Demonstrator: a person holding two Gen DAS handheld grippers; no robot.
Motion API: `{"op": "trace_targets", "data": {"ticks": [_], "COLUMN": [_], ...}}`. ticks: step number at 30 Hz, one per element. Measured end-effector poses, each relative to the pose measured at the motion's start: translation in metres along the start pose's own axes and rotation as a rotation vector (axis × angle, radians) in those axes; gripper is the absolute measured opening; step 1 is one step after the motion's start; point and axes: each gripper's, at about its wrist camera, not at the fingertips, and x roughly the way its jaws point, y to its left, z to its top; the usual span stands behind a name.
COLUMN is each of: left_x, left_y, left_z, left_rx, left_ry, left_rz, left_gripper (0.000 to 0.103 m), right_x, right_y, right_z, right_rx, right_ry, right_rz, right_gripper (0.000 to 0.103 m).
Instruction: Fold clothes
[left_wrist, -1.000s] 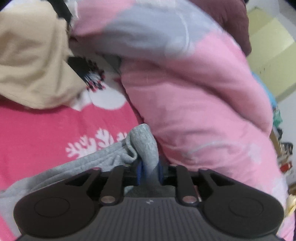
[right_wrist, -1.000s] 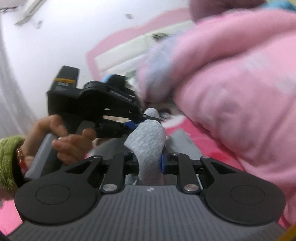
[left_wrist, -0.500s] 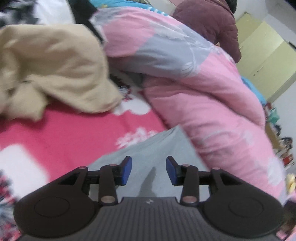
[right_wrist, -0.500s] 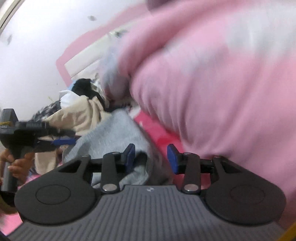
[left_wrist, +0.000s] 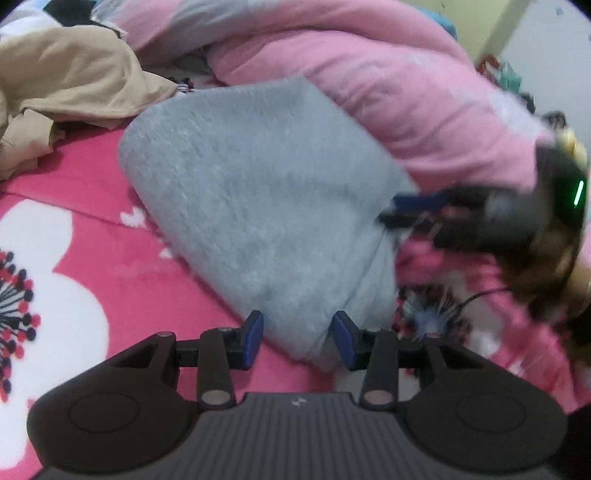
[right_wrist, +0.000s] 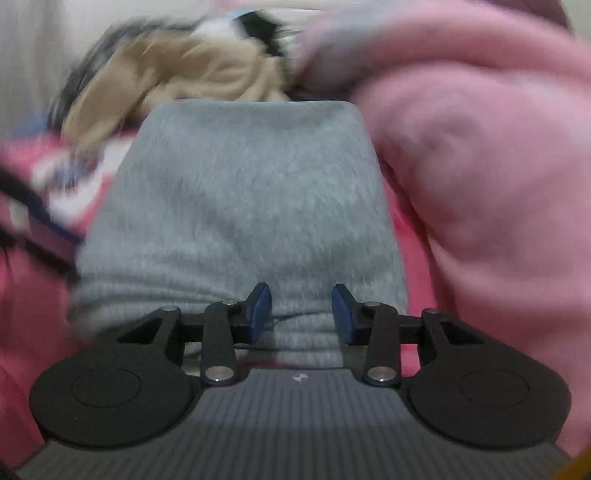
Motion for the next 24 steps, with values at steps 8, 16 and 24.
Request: {"op": "trace_targets", "data": {"ticks": [8,16,24], "left_x": [0.004,0.036,0.043], "left_y": [0.077,0.094,0.088], "left_z": [0.008,0.003,-0.018], "left_rx": [-0.367,-0.494,-0.584], "left_ry": [-0.077,-0.115,-0.103], "left_rz": [-0.115,-0.259,-0.386], "left_gripper": [0.063,0.081,0.057], "right_x": [-0.037,0.07,0.092], "right_y": [-0.042,-0.098,-0.125], "right_z": [0.043,0.075,0.05], "right_rx": [0.208,0.292,0.524], "right_ry": [-0.121,0.098,0.248], "right_rz": [0.014,0.149,0.378], "right_gripper": [0.049,0.082,0.09]}}
